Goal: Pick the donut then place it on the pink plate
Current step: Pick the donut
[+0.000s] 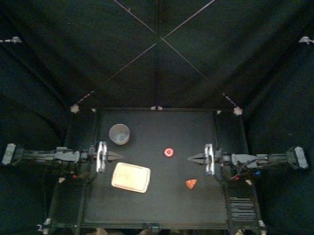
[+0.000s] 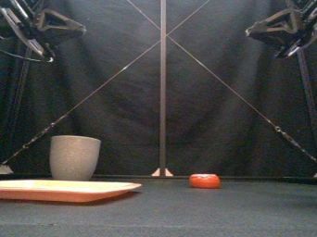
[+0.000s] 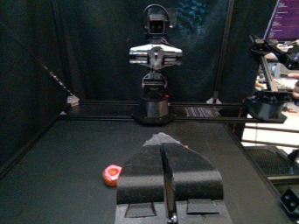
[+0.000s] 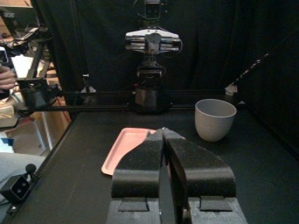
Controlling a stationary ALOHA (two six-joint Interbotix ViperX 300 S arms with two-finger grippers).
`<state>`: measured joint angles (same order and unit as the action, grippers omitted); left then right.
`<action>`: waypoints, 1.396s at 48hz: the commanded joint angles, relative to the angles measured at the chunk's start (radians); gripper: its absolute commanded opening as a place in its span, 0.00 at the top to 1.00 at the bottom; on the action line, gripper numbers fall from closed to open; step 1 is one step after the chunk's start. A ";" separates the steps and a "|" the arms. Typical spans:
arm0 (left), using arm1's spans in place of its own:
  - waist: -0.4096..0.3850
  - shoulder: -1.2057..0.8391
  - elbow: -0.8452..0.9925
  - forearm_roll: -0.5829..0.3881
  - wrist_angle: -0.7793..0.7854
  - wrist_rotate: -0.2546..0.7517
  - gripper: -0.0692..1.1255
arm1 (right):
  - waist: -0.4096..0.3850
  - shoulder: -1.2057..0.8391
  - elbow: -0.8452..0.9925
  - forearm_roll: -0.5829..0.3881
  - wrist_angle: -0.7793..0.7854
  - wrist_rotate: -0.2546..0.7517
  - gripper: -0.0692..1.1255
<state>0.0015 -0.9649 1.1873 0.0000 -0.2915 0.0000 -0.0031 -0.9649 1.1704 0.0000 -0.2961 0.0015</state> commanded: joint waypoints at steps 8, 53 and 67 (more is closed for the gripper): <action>0.055 0.015 -0.011 -0.014 -0.011 0.000 0.90 | -0.167 0.121 -0.014 0.002 -0.005 0.006 0.88; 0.069 0.015 0.014 -0.015 -0.014 0.005 0.90 | -0.311 0.689 -0.156 0.014 -0.035 0.008 0.05; 0.072 0.015 0.023 -0.015 -0.023 0.003 0.90 | -0.302 0.868 -0.233 0.094 0.032 0.008 0.05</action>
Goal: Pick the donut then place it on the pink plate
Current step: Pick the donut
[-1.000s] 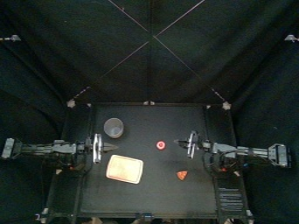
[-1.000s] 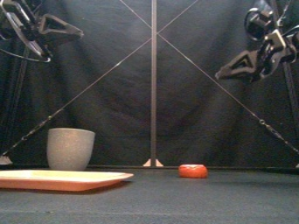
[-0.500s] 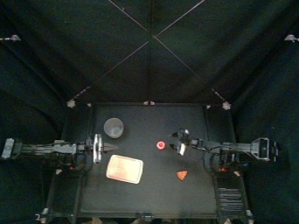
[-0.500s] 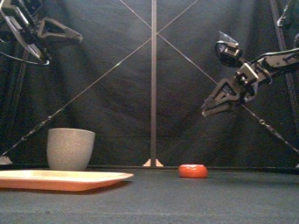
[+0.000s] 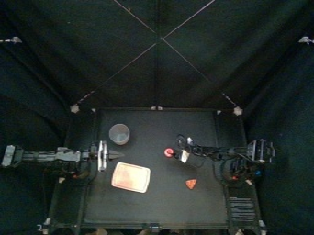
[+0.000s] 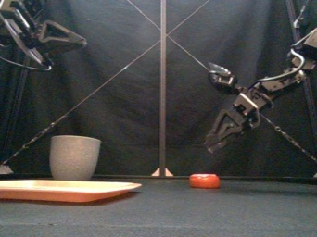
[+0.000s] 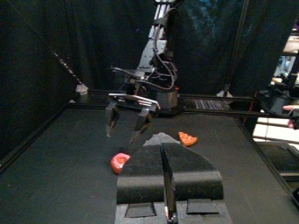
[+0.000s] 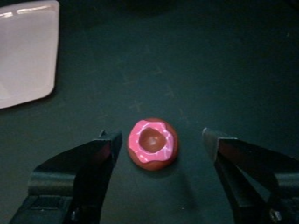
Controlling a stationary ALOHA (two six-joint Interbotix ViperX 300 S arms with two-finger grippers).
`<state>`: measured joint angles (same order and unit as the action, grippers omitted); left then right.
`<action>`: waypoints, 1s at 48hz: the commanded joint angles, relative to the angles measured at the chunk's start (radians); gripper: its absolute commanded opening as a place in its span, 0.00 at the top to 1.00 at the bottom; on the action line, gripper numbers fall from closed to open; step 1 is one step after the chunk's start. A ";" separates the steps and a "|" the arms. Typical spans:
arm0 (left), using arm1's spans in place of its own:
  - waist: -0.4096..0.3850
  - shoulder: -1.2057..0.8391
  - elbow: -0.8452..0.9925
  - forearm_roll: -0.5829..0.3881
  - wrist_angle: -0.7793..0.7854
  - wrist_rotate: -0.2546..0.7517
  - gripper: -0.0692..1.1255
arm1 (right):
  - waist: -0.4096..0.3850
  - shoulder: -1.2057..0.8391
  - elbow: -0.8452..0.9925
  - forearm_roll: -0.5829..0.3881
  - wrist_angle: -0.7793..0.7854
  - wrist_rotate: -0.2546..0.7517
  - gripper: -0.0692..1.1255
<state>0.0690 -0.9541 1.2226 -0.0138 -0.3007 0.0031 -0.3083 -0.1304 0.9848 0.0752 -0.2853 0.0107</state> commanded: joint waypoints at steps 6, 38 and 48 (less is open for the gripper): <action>0.009 0.005 -0.011 -0.002 -0.015 -0.002 0.90 | 0.003 0.097 -0.100 0.029 0.077 -0.002 0.05; 0.020 0.005 0.011 -0.037 -0.015 -0.002 0.90 | 0.003 0.212 -0.204 0.044 0.244 0.000 0.07; 0.020 0.005 0.011 -0.037 -0.015 -0.002 0.90 | 0.003 0.213 -0.204 0.044 0.253 -0.002 0.23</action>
<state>0.0874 -0.9541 1.2471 -0.0491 -0.3083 0.0015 -0.3053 0.0982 0.7977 0.1212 -0.0291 0.0107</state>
